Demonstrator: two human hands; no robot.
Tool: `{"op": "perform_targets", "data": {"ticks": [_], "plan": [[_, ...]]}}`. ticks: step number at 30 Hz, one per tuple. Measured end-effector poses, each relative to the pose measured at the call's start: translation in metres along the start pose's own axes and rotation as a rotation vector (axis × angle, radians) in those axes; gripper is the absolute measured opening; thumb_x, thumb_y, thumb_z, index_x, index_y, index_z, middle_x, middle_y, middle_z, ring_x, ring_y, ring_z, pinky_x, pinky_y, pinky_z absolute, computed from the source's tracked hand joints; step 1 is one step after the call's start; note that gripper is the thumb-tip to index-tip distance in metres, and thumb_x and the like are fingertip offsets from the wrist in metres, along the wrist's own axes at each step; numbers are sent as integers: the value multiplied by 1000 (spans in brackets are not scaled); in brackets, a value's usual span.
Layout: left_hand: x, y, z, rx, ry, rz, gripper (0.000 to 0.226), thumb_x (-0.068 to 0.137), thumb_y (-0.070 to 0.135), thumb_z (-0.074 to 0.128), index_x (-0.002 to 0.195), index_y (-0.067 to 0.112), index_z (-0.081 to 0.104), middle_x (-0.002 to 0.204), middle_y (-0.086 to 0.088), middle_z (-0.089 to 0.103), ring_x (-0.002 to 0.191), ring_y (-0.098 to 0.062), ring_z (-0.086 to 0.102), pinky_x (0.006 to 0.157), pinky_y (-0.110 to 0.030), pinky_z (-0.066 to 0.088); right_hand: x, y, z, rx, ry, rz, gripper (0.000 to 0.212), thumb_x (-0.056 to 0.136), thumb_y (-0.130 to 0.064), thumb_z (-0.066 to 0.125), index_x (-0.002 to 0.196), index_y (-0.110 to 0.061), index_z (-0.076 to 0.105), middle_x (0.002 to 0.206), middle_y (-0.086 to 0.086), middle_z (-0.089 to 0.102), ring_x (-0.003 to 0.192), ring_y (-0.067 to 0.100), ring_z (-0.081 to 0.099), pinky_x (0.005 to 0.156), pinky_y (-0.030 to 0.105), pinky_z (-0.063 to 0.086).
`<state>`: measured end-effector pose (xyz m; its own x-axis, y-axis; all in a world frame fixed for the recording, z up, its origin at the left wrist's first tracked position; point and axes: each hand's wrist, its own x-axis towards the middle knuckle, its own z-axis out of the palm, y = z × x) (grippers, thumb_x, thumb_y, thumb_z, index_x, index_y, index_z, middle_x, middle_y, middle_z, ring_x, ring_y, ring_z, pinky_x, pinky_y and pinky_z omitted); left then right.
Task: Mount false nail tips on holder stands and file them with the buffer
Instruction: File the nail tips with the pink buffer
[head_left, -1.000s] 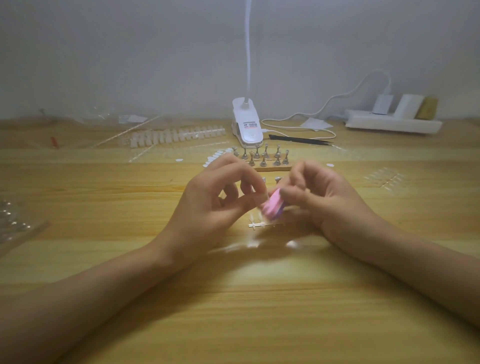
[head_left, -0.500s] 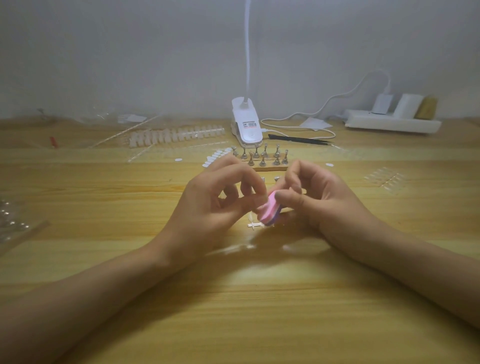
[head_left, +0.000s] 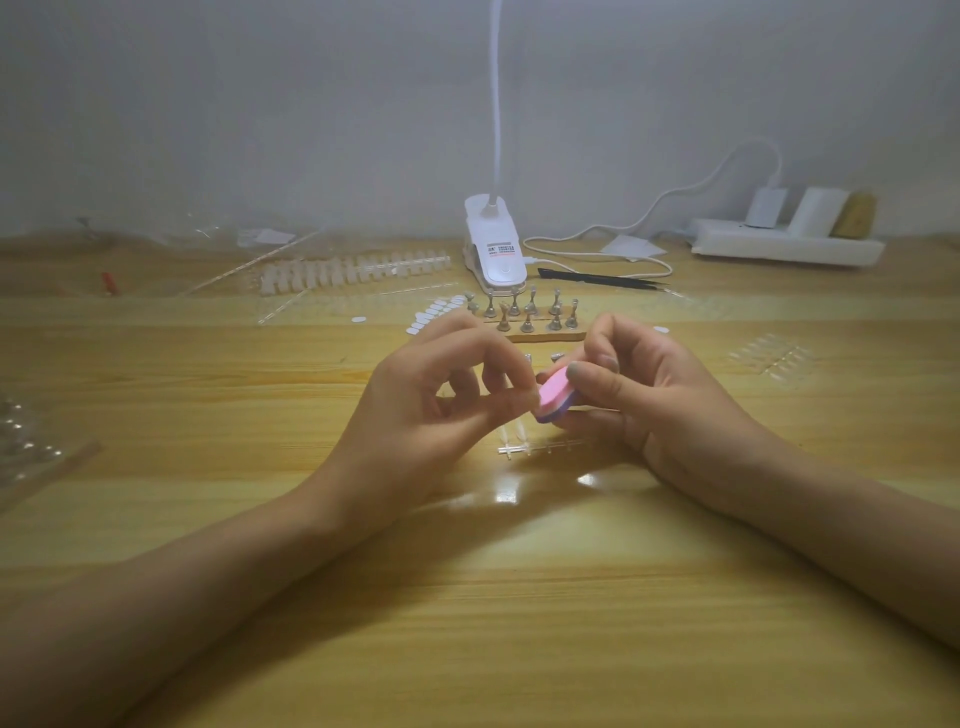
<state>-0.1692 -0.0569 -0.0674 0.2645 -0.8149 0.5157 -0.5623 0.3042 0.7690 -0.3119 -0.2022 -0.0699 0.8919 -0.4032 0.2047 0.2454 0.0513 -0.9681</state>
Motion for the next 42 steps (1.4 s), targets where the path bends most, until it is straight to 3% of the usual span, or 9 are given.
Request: {"op": "perform_targets", "data": {"ticks": [9,13,18,22,25,29,33,36,42], "plan": [[1,-1,-1,-55,42,-48,11,83,27,73,80,19,67,90,-3,59,69,-23,55,60,-31,44,-1,2,1,-19,-143,-41,24,87,-14,67,80,-16,44,90,13,71,85,31,73,74,33,59],[1,1,0,-53,-17,-33,9,81,26,74,80,20,68,89,0,54,67,-10,51,59,-16,41,0,2,1,9,-46,-64,22,88,-9,65,79,-14,45,91,11,72,82,25,74,73,30,59],[1,0,-1,-46,31,-19,7,82,24,73,79,21,67,88,2,55,68,-14,52,57,-21,42,-2,2,4,-43,-130,-73,24,90,-9,68,78,-16,49,93,10,71,83,26,74,73,28,58],[1,-1,0,-38,12,-15,8,81,26,72,81,19,69,88,4,54,67,-9,49,58,-18,40,-1,1,0,62,33,-75,23,84,-12,69,77,-14,46,89,9,70,82,24,74,76,28,59],[1,-2,-1,-39,35,-28,10,80,28,72,80,19,69,88,4,54,67,-11,50,57,-18,40,-1,3,1,11,-114,-75,23,87,-13,69,79,-14,47,95,11,72,84,26,74,75,30,59],[1,-1,0,-42,33,-32,7,79,27,72,79,21,68,87,6,54,68,-6,48,58,-16,39,0,2,-3,43,64,-99,24,83,-13,70,76,-15,48,90,10,70,85,25,75,76,28,59],[2,-1,0,-38,43,-36,9,79,25,72,80,17,68,87,1,55,67,-9,50,57,-18,40,-2,3,0,-26,-113,-74,22,87,-12,68,78,-16,49,97,15,71,85,28,74,76,32,59],[2,-1,-1,-43,38,-29,8,81,26,72,80,20,67,88,-1,55,68,-9,47,58,-19,39,-1,1,1,17,30,-79,24,84,-16,70,77,-15,47,87,8,71,84,24,74,76,29,59],[3,-3,1,34,46,5,6,84,18,70,80,19,65,87,2,53,70,-8,51,60,-17,40,-2,1,4,-20,-15,-77,23,84,-16,71,78,-17,48,88,12,70,85,27,74,73,30,59]]}}
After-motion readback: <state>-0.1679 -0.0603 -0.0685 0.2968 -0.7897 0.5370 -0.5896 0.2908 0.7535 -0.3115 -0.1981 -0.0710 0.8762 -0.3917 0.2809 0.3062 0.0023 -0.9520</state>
